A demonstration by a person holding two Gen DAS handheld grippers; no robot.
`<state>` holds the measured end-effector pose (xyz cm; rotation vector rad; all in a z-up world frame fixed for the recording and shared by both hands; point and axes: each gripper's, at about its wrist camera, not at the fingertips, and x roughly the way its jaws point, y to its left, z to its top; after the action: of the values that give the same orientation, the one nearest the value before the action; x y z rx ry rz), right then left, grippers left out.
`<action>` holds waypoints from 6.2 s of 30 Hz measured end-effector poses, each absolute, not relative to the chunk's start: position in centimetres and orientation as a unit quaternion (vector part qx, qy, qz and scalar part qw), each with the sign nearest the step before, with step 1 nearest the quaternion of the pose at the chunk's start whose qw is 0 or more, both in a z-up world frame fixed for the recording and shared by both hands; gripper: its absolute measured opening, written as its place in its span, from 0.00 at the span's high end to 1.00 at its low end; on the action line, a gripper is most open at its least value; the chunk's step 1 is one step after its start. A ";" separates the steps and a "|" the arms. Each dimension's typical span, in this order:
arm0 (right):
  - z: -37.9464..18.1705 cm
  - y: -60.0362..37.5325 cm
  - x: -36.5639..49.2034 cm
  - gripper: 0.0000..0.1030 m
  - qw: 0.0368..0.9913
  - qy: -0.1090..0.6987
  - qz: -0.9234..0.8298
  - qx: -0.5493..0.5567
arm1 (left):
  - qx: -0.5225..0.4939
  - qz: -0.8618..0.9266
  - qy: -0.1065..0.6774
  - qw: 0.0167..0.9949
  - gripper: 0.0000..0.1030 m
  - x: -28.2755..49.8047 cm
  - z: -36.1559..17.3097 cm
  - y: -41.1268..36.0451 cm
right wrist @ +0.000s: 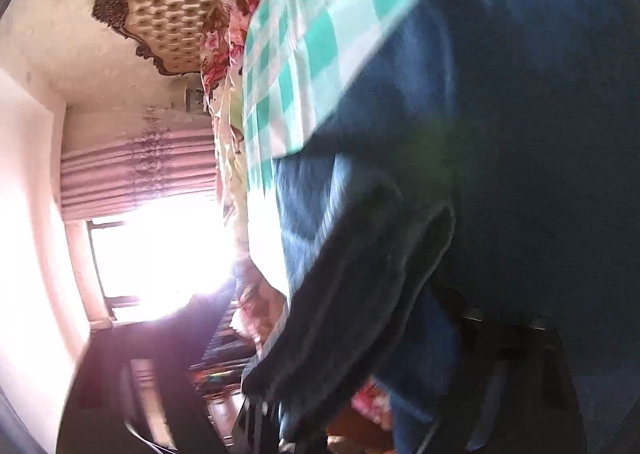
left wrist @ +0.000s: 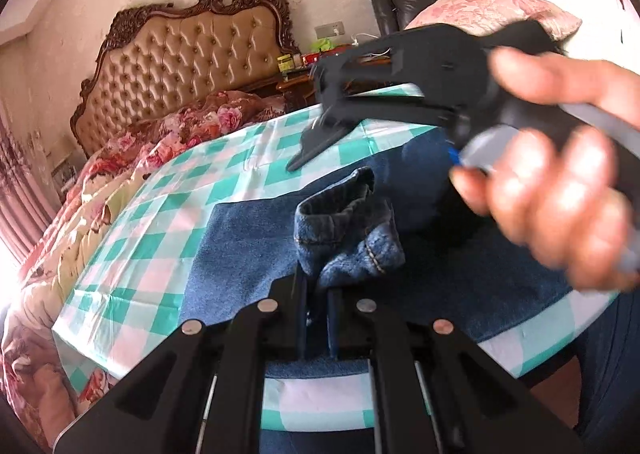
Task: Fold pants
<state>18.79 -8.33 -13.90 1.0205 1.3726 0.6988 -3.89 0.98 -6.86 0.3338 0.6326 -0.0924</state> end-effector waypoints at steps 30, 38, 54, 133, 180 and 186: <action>-13.2 -18.4 17.8 0.85 0.730 0.583 0.235 0.270 | 0.298 -0.105 0.235 0.919 0.56 -7.7 -11.5 -10.6; -12.0 -16.7 17.3 0.80 0.771 0.570 0.209 0.195 | 0.331 -0.123 0.264 0.898 0.58 -6.2 -13.1 -12.8; -10.8 -15.8 16.7 0.67 0.835 0.525 0.139 0.092 | 0.306 -0.130 0.285 0.899 0.87 -6.4 -13.3 -12.6; -9.4 -23.2 15.2 0.85 0.862 0.486 0.103 0.101 | 0.376 -0.206 0.249 0.868 0.92 -7.2 -13.4 -18.5; -11.3 -22.9 6.5 0.61 0.868 0.481 0.094 0.075 | 0.003 -0.286 0.474 0.832 0.79 12.9 -8.1 -14.9; -11.3 -23.5 5.9 0.59 0.867 0.478 0.102 0.098 | 0.091 -0.263 0.501 0.820 0.62 13.6 -9.0 -18.1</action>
<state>5.91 -23.49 -11.28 0.2049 1.0016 0.2127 13.62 -18.09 -9.05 0.1935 1.0661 -0.5600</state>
